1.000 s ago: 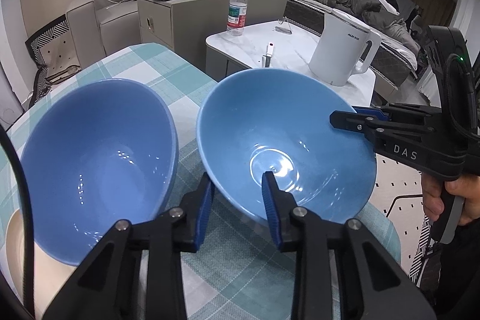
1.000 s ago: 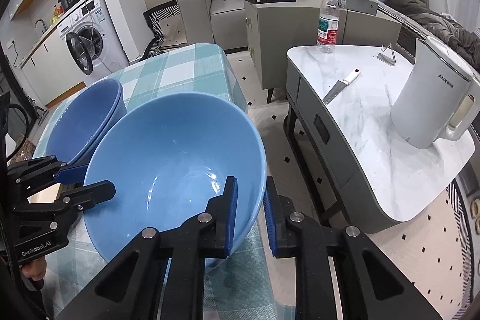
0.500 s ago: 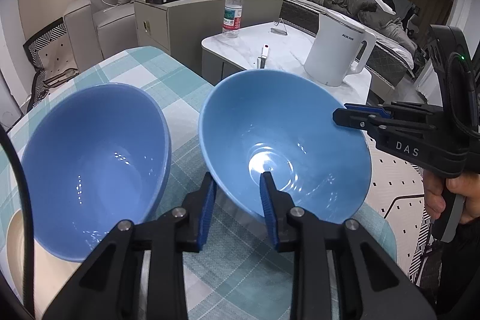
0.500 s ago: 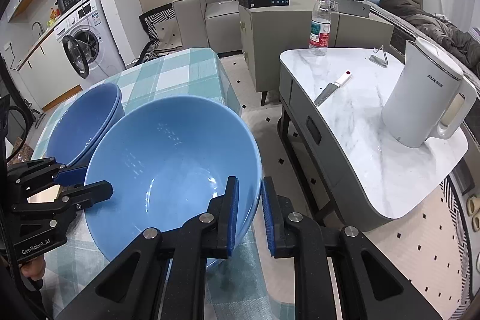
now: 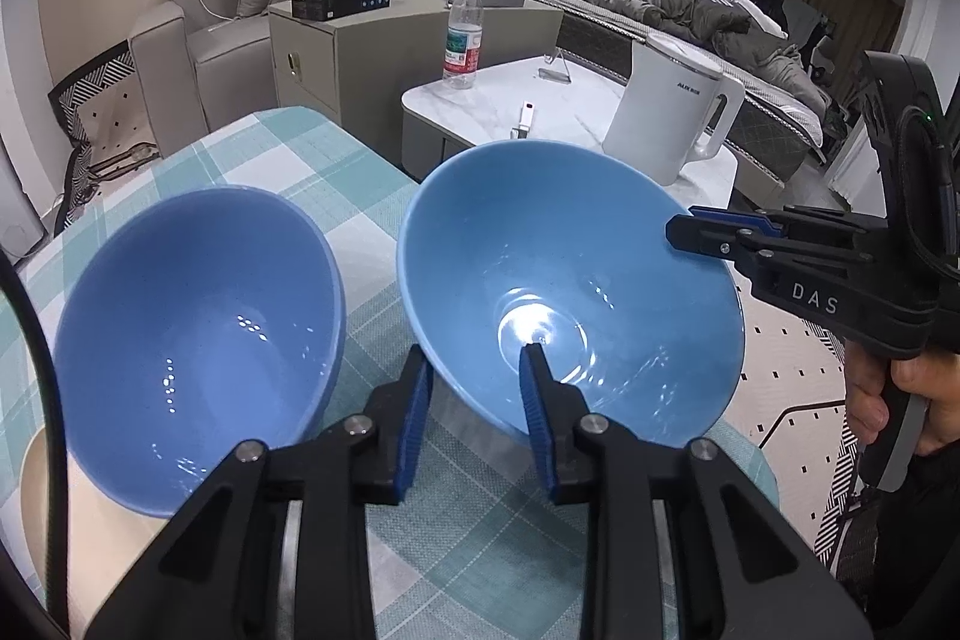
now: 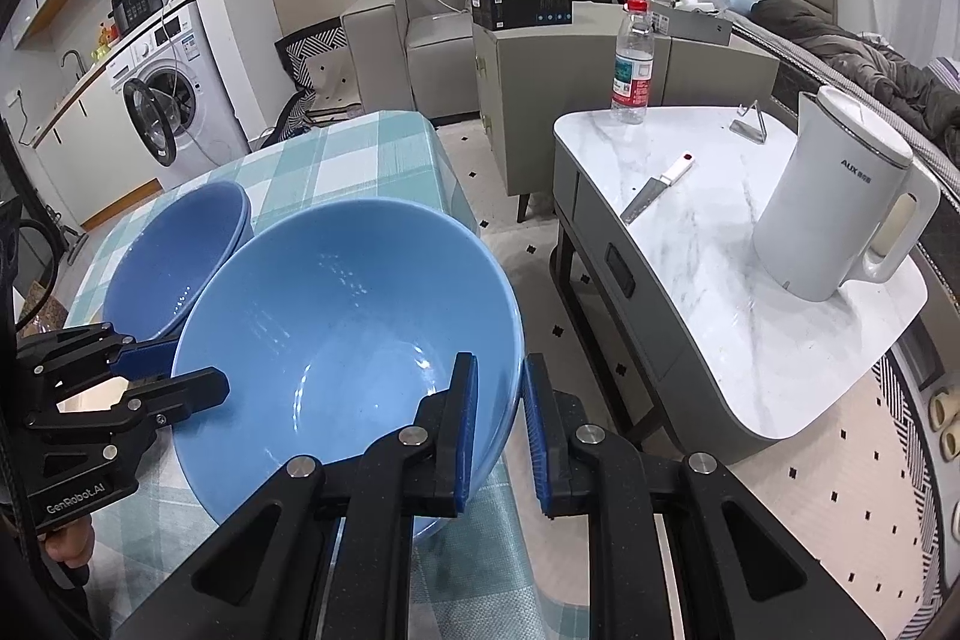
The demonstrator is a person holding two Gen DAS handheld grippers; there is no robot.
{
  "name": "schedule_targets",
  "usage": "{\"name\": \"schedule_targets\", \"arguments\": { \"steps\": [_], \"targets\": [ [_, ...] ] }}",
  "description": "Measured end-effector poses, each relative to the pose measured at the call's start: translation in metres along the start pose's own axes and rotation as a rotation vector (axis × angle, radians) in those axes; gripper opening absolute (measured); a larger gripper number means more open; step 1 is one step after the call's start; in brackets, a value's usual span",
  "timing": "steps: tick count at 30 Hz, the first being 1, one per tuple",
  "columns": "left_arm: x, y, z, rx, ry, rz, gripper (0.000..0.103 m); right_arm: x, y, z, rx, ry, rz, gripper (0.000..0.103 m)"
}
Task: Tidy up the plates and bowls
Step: 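Lift the light blue bowl with both grippers and carry it over the darker blue bowl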
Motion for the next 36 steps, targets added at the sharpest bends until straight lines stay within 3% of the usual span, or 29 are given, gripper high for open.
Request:
{"name": "schedule_targets", "arguments": {
  "steps": [17, 36],
  "targets": [
    [-0.055, -0.016, 0.033, -0.049, -0.045, -0.11, 0.028, -0.036, -0.043, 0.044, -0.051, -0.032, -0.098, 0.016],
    [-0.1, -0.031, 0.071, -0.081, -0.122, -0.178, 0.028, -0.068, -0.087, 0.098, -0.11, -0.059, -0.176, 0.016]
  ]
}}
Point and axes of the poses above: each gripper's, at about its wrist camera, not at the fingertips, and x roughly the way its jaws point, z to its left, y to its underside, the point moved 9 cm from there along x, roughly the way its jaws point, and after that the axes turned 5 degrees about y, right-handed, at the moved point
